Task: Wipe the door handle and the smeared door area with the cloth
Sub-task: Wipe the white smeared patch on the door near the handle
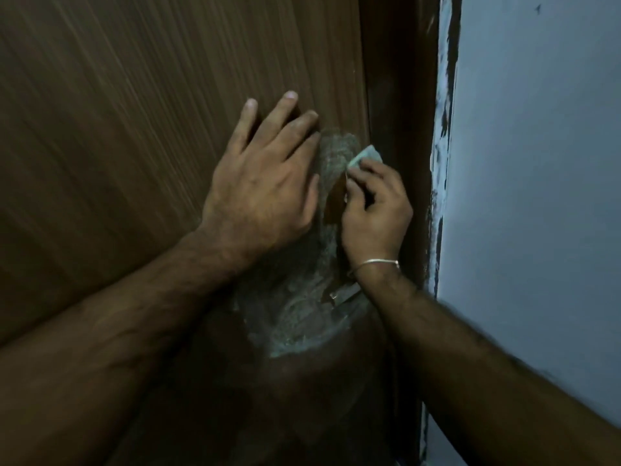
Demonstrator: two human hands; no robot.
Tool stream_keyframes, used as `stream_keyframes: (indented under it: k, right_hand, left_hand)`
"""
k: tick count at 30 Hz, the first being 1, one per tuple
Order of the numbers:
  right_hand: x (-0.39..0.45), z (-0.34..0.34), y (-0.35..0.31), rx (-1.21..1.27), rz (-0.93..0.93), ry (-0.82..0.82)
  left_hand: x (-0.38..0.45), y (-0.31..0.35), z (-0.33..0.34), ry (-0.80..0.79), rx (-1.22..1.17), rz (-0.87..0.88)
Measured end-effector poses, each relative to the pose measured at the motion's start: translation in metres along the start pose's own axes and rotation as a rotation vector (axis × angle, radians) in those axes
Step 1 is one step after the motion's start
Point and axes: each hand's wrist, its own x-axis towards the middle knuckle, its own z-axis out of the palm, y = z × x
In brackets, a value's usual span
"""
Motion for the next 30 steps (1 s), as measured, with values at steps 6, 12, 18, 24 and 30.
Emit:
stream_keyframes:
  k: [6, 12, 18, 24, 30]
  right_hand:
    - [0.011, 0.004, -0.013, 0.056, -0.058, 0.023]
    - [0.014, 0.005, -0.023, 0.062, -0.034, -0.048]
    - [0.012, 0.014, -0.042, 0.06, -0.078, -0.094]
    - [0.032, 0.015, -0.043, 0.124, 0.038, 0.028]
    - [0.012, 0.001, -0.033, 0.082, 0.137, -0.037]
  left_hand:
    - [0.0, -0.023, 0.001, 0.026, 0.115, 0.084]
    - [0.001, -0.031, -0.001, 0.064, -0.005, 0.137]
    - [0.001, -0.047, -0.013, 0.078, -0.047, 0.188]
    - [-0.003, -0.051, -0.014, 0.027, 0.017, 0.192]
    - [-0.006, -0.052, -0.021, -0.017, 0.023, 0.203]
